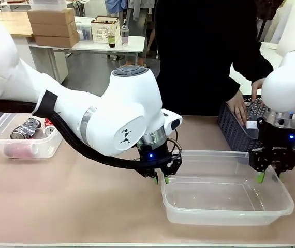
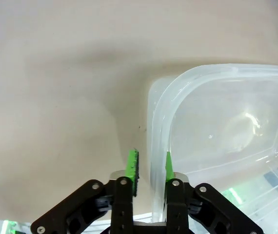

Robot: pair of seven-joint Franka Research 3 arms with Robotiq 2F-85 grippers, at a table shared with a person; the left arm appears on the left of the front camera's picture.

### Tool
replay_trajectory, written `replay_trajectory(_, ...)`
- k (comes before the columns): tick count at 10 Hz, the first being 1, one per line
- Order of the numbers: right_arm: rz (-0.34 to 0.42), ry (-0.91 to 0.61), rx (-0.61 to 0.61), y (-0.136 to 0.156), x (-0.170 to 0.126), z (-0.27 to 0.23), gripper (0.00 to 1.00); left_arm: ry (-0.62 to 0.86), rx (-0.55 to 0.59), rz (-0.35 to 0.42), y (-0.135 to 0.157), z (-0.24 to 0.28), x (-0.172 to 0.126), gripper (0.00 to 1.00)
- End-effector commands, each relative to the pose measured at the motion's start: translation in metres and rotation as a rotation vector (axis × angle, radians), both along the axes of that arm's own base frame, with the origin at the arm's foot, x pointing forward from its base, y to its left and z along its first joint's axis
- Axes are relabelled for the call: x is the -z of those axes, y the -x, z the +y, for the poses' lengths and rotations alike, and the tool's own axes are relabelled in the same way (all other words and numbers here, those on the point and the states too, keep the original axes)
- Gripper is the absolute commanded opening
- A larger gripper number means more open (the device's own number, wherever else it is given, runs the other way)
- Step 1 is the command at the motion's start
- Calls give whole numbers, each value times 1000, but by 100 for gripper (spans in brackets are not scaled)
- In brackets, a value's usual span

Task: Sort the waste into each basket.
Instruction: Pick up the Organizing box on the right side of the table and lift it.

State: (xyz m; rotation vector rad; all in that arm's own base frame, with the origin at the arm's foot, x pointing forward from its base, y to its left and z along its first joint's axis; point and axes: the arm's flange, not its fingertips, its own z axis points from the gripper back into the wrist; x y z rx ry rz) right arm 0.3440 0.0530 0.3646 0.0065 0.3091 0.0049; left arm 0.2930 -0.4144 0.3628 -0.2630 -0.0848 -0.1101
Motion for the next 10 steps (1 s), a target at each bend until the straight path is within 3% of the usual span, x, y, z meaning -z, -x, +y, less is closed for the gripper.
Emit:
replay_trajectory(1,7,-22,-32,19,13,-4,7,3,-3,-3,6,7,-2,0)
replay_trajectory(2,14,-29,-35,19,14,-3,0,5,2,-4,13,9,-4,0)
replay_trajectory(6,21,-46,-27,17,-2,4,0,-22,-21,29,26,34,-24,0)
replay_trajectory(10,-22,-134,-90,-16,-92,56,0,-27,-85,42,23,106,-74,0)
